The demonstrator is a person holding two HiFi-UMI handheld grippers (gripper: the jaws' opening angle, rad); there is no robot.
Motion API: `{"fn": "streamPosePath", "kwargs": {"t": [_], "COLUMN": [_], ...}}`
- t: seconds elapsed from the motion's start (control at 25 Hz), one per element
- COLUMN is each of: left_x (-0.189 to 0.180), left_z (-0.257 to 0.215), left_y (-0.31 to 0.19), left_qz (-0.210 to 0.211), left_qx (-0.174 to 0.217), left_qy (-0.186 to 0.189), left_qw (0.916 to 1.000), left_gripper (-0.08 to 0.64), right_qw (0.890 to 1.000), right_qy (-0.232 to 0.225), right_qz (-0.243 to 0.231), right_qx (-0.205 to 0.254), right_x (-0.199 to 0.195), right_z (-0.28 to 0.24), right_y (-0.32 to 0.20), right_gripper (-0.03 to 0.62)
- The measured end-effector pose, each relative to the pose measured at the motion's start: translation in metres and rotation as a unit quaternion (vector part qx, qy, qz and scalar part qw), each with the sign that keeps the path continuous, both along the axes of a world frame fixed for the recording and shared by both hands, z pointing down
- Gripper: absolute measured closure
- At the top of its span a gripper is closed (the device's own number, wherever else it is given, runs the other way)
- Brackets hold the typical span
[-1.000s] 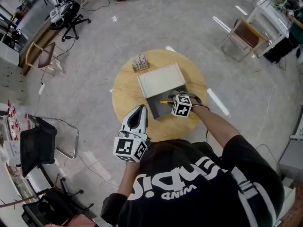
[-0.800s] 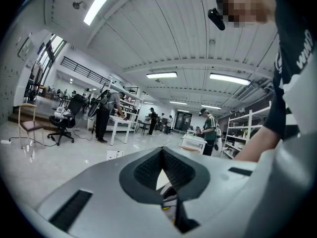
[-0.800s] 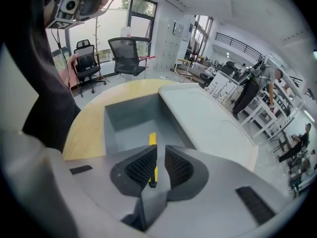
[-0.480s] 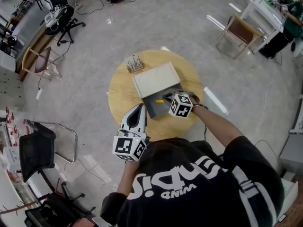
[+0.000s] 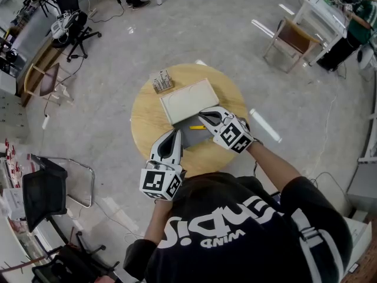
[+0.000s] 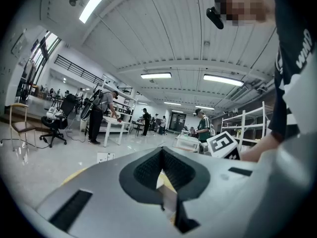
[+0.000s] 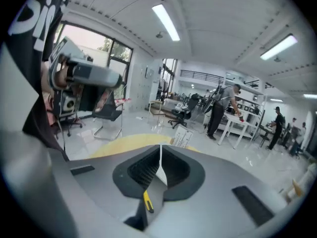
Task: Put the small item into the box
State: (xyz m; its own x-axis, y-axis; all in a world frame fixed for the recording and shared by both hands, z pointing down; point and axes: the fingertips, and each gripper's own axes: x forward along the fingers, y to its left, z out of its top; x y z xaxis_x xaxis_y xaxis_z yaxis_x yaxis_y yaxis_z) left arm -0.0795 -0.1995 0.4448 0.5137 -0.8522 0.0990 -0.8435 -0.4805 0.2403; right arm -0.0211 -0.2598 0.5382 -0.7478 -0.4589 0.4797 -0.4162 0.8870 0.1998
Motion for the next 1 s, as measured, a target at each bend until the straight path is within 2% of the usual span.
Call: {"fn": "streamPosePath", "kwargs": {"t": [0.08, 0.2, 0.44, 0.76, 1.0], "left_x": [0.002, 0.006, 0.010, 0.018, 0.022], "left_z": [-0.002, -0.004, -0.008, -0.004, -0.003], "left_y": [-0.001, -0.003, -0.006, -0.013, -0.012], "left_qz": [0.003, 0.006, 0.011, 0.016, 0.018], "left_qx": [0.003, 0.008, 0.018, 0.023, 0.022], "left_qy": [-0.003, -0.007, -0.015, -0.022, -0.024], "left_qw": [1.0000, 0.9999, 0.9997, 0.9994, 0.9993], "left_gripper": [0.551, 0.551, 0.551, 0.551, 0.551], "right_qw": [0.998, 0.991, 0.969, 0.943, 0.936], "right_qy": [-0.051, -0.104, -0.185, -0.236, -0.240], "right_qz": [0.035, 0.084, 0.167, 0.233, 0.255], "right_qx": [-0.006, 0.000, 0.012, 0.035, 0.038], "right_x": [0.010, 0.029, 0.062, 0.099, 0.110], "right_z": [-0.022, -0.049, -0.086, -0.091, -0.088], "right_y": [-0.002, -0.003, 0.012, 0.030, 0.035], "right_gripper": [0.581, 0.581, 0.582, 0.582, 0.586]}}
